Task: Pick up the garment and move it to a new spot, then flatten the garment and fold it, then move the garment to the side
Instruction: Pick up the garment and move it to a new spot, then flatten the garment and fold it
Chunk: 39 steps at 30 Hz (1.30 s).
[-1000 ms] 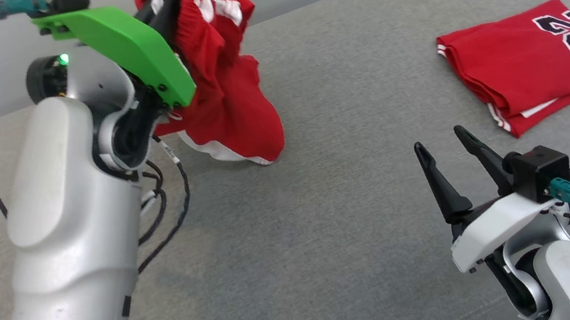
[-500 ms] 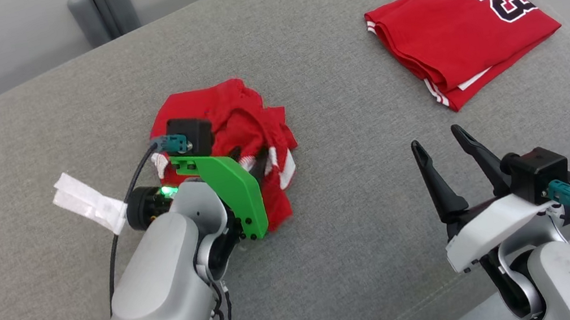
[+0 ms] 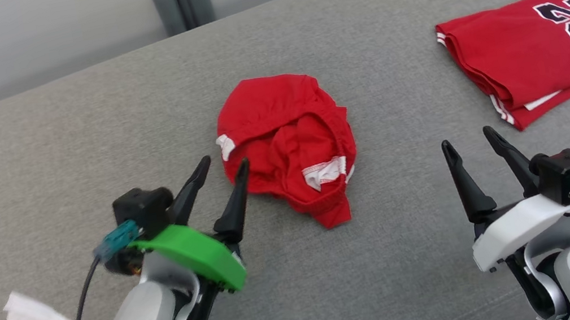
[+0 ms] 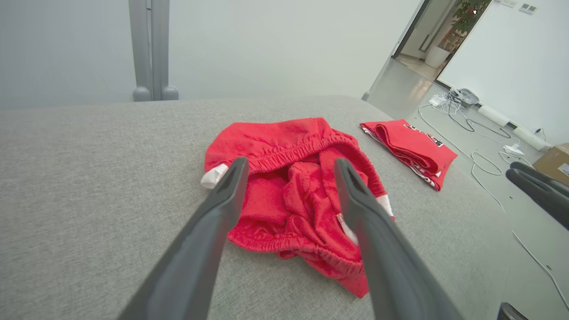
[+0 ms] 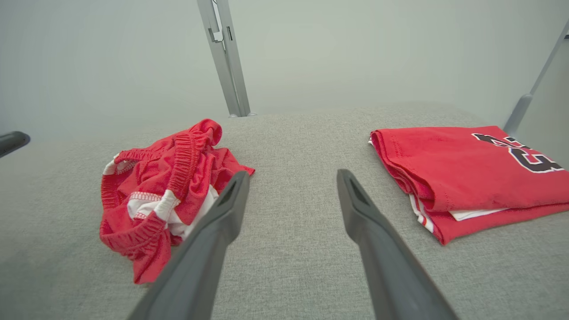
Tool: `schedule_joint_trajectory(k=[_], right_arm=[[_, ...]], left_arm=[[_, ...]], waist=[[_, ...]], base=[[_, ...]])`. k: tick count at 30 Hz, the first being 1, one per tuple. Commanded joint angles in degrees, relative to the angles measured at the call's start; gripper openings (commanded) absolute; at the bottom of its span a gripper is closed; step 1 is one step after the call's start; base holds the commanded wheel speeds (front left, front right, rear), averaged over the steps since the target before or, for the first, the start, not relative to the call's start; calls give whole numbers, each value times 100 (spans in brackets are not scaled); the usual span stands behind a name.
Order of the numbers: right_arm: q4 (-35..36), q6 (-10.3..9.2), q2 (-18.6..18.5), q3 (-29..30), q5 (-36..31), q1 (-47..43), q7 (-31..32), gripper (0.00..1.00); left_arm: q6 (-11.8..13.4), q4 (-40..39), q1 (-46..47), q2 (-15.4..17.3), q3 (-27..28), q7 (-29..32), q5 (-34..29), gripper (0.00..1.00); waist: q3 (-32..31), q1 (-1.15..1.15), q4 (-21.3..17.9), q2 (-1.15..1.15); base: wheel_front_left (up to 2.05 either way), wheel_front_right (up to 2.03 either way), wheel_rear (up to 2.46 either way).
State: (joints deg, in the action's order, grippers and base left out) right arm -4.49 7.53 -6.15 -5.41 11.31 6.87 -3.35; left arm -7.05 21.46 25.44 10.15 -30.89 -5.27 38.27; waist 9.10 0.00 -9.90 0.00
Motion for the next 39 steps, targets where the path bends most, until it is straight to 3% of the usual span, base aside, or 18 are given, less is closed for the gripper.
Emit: schedule_joint_trajectory(k=[1, 7, 13, 21, 39], right_arm=[[40, -9, -20, 41, -34, -122, 25, 100], [143, -9, -50, 189, -37, -297, 108, 100], [177, -9, -45, 372, -21, -461, 119, 100], [47, -9, 17, 461, 12, -575, 67, 100], [-105, -9, -5, 409, -24, -665, 37, 100]], left_arm=[[46, -173, -297, 150, 119, -208, 21, 100], [331, -690, -1117, 578, 681, -842, -4, 100], [505, -1131, -1741, 572, 1416, -999, -204, 100], [270, -1581, -2464, 152, 2450, -989, -905, 100], [1, -1454, -2832, -255, 2921, -991, -1605, 100]], waist=[[-426, 0, 559, 0], [-568, 0, 865, 0], [-664, 0, 1044, 0], [-742, 0, 1114, 0], [-799, 0, 1032, 0]], base=[[0, 0, 0], [0, 0, 0], [0, 0, 0], [0, 0, 0], [0, 0, 0]])
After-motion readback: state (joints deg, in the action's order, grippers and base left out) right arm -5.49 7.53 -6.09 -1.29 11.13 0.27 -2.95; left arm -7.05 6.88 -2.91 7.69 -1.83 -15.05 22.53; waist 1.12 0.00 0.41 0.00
